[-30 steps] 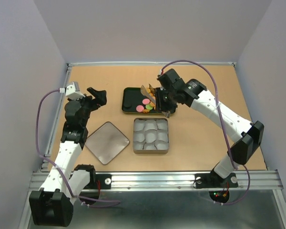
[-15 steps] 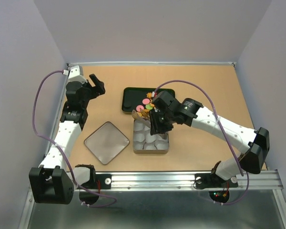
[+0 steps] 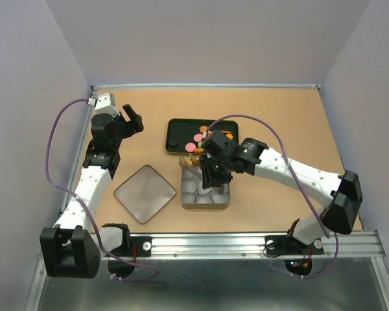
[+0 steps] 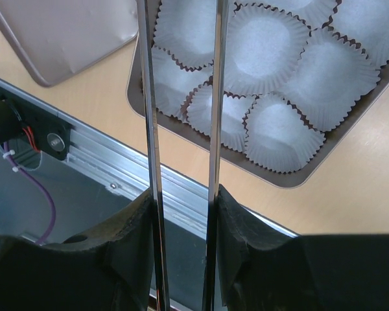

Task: Pack the cookies

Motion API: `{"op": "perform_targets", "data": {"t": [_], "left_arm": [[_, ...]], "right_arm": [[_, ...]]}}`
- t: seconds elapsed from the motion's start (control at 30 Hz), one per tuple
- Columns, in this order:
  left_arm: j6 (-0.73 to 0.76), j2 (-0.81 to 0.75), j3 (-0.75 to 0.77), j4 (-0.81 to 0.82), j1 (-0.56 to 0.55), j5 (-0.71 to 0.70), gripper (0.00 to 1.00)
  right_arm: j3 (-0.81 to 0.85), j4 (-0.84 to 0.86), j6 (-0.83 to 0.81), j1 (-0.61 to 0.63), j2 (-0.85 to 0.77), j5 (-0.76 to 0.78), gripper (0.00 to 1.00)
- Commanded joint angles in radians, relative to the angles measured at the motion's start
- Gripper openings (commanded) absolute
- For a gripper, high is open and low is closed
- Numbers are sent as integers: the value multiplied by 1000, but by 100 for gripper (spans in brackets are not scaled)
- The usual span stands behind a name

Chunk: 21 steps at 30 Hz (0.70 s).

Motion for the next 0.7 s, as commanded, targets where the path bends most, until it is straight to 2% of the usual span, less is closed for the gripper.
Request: {"op": "perform_targets", "data": {"t": [0.0,0.27,0.67], "left_arm": [[22,-40,0,37,10,-9,91],[15,-33,3,43,14,-4,91],[10,-36,-3,45,16,8,90]], "right_arm": [[-15,48,14,9,-2,18,36],[-60,48,17,7,-3,18,36],[-64,57,19,9,18,63,47]]}}
